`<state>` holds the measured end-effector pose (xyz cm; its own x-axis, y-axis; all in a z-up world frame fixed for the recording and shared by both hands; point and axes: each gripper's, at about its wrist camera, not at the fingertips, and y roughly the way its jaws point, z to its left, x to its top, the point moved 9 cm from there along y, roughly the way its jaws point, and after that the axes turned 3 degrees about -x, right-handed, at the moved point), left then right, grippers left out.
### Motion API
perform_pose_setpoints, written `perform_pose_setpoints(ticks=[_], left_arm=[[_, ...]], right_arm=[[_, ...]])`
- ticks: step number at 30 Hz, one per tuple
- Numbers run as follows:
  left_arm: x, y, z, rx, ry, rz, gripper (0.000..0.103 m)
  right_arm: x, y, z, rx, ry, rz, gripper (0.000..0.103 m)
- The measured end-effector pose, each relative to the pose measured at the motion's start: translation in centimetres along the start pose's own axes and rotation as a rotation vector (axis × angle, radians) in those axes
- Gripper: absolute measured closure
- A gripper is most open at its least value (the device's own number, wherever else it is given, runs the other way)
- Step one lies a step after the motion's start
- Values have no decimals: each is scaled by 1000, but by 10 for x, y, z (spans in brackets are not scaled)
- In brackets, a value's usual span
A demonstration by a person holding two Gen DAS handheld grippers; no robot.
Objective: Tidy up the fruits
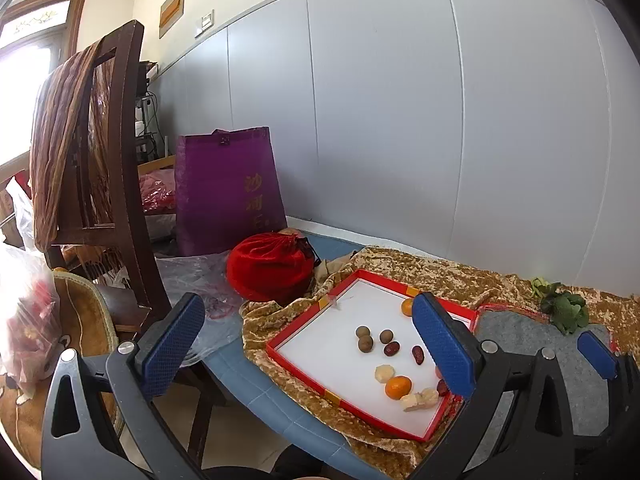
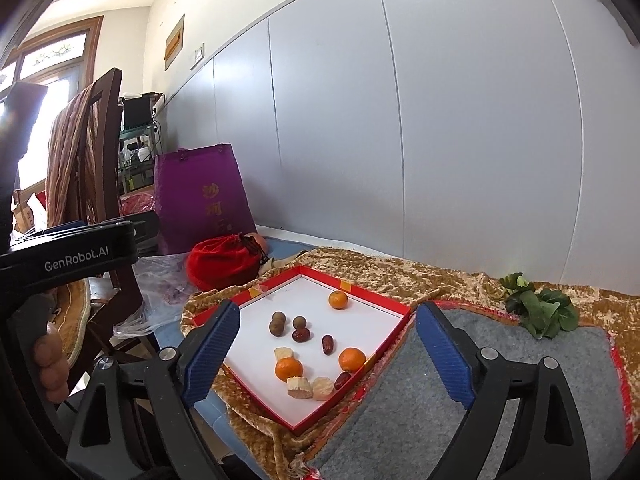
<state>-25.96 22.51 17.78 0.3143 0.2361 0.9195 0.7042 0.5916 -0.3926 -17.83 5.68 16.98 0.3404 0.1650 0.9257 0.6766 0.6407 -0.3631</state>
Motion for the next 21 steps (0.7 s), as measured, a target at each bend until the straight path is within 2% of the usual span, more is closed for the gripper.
perform_pose_setpoints(ticks=[2,9,21], left_arm=[[2,-2,0,-2,-1,-10,0],[4,-8,1,2,8,-27,0],[3,-10,1,-3,14,-18,0]], right_arm=[[2,-3,3,-9,-27,-21,3],[12,-18,5,-68,-92,-124,1],[10,-14,-3,-75,-55,-104,0]])
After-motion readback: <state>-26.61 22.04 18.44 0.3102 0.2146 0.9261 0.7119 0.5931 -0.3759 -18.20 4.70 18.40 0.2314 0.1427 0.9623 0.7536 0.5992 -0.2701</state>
